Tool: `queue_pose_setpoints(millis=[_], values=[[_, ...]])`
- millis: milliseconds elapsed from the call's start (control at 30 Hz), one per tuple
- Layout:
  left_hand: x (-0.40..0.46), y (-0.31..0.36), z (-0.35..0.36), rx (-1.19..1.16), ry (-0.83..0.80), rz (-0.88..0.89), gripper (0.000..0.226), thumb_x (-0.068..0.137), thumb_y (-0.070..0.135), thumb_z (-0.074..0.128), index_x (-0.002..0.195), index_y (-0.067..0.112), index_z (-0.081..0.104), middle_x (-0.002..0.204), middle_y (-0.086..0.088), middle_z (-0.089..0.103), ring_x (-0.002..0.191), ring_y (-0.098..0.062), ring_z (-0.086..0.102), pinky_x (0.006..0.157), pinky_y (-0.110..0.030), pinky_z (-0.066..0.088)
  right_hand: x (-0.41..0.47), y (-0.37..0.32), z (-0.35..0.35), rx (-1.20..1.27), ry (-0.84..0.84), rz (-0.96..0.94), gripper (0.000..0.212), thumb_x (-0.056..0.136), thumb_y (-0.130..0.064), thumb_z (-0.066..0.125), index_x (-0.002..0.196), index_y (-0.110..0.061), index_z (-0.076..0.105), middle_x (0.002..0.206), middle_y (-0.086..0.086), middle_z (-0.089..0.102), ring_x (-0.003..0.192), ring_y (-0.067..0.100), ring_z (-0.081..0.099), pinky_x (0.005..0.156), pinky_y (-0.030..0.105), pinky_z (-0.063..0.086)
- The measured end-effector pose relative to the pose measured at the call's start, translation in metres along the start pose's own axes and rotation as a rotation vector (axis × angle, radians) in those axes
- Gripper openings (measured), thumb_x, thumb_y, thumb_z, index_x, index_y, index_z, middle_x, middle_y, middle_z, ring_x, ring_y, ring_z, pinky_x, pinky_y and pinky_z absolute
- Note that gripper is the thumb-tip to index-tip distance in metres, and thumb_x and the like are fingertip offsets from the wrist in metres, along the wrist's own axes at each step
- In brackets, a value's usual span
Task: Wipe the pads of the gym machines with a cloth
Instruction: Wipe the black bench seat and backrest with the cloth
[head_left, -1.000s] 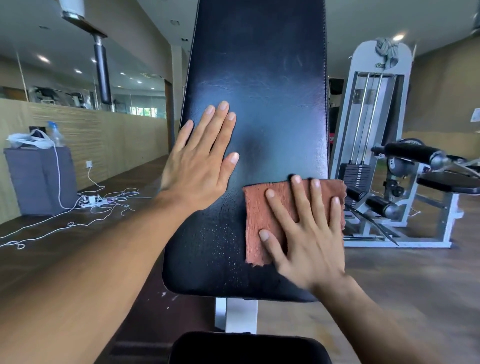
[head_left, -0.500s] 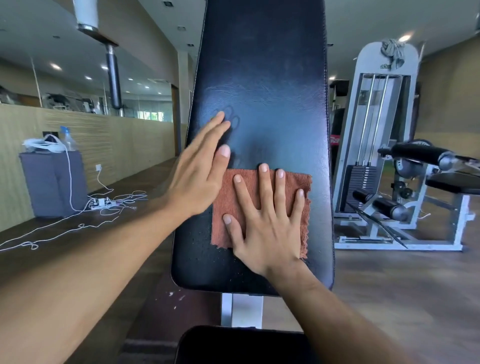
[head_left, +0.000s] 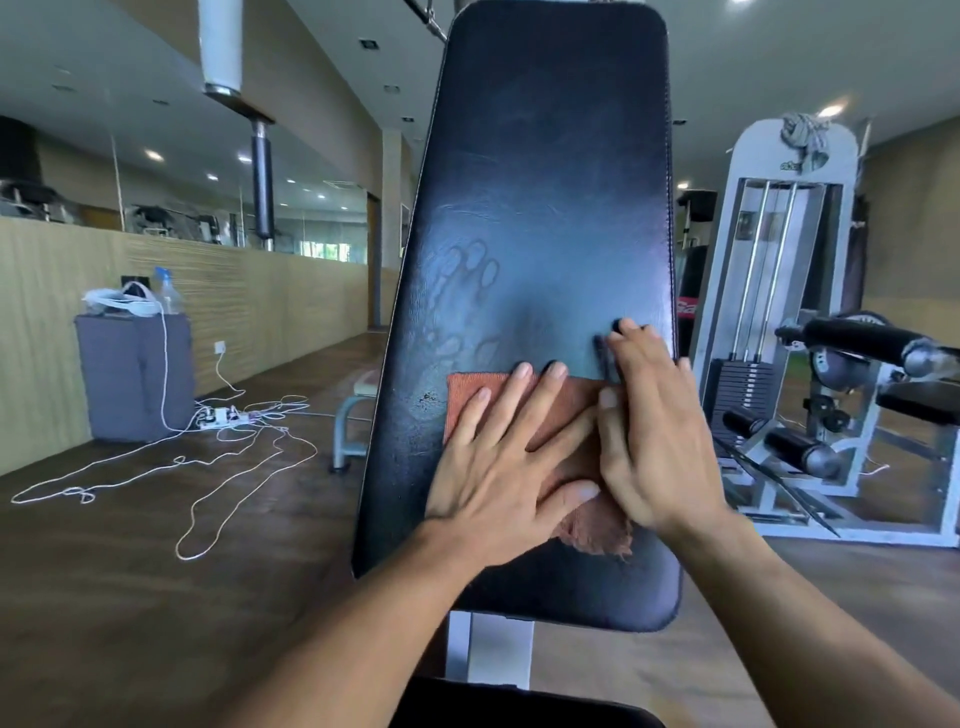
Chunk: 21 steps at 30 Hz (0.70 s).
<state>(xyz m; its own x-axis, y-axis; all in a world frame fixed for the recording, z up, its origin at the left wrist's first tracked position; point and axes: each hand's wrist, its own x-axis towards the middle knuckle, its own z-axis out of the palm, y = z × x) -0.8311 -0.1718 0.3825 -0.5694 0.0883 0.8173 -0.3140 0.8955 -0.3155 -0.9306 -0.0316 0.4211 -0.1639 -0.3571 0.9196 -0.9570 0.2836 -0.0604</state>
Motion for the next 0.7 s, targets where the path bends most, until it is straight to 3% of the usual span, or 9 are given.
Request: queue_pose_setpoints(millis=[133,300,433,533,700], values=[[-0.012,-0.015,0.003,0.039,0.016,0.023,0.064,0.094,0.067,0.037,0.152,0.040,0.030,0.166,-0.004,0.013,0.152,-0.028,0.016,0.117,-0.050,0.018,-0.005,0.008,0.012,-0.220,-0.039,-0.047,0.056,0.103,-0.041,0.028,0.152,-0.016,0.038,0.165,0.008,0.022,0.153,0.029,0.014,0.119,0.051,0.013],[-0.009,-0.054,-0.008,0.095,0.012,0.072,0.068,0.093,0.070,0.035,0.154,0.043,0.023,0.166,-0.002,0.010,0.153,-0.025,0.011,0.119,-0.050,0.012,-0.010,0.013,0.018,-0.379,0.005,-0.132,0.062,0.101,-0.046,0.026,0.156,-0.018,0.031,0.165,0.013,0.018,0.153,0.032,0.014,0.118,0.053,0.018],[-0.010,-0.083,-0.013,0.061,0.031,-0.127,0.069,0.094,0.069,0.033,0.155,0.041,0.019,0.167,-0.003,0.005,0.153,-0.027,0.001,0.118,-0.059,0.013,-0.012,0.014,0.024,-0.479,0.013,-0.137,0.064,0.100,-0.049,0.029,0.157,-0.018,0.028,0.165,0.015,0.017,0.153,0.034,0.013,0.119,0.051,0.015],[-0.029,-0.068,-0.007,-0.003,0.053,-0.235,0.071,0.094,0.066,0.037,0.156,0.038,0.018,0.167,-0.006,0.003,0.153,-0.030,-0.001,0.118,-0.060,0.015,-0.012,0.014,0.026,-0.503,0.022,-0.124,0.066,0.099,-0.049,0.033,0.157,-0.018,0.028,0.165,0.017,0.016,0.152,0.035,0.014,0.119,0.052,0.015],[-0.059,-0.061,0.003,0.066,0.024,-0.112,0.072,0.092,0.069,0.039,0.155,0.039,0.022,0.166,-0.008,0.011,0.152,-0.031,0.010,0.114,-0.063,0.020,-0.011,0.015,0.027,-0.515,0.027,-0.125,0.067,0.099,-0.049,0.035,0.157,-0.018,0.026,0.165,0.017,0.016,0.152,0.036,0.014,0.119,0.053,0.016]])
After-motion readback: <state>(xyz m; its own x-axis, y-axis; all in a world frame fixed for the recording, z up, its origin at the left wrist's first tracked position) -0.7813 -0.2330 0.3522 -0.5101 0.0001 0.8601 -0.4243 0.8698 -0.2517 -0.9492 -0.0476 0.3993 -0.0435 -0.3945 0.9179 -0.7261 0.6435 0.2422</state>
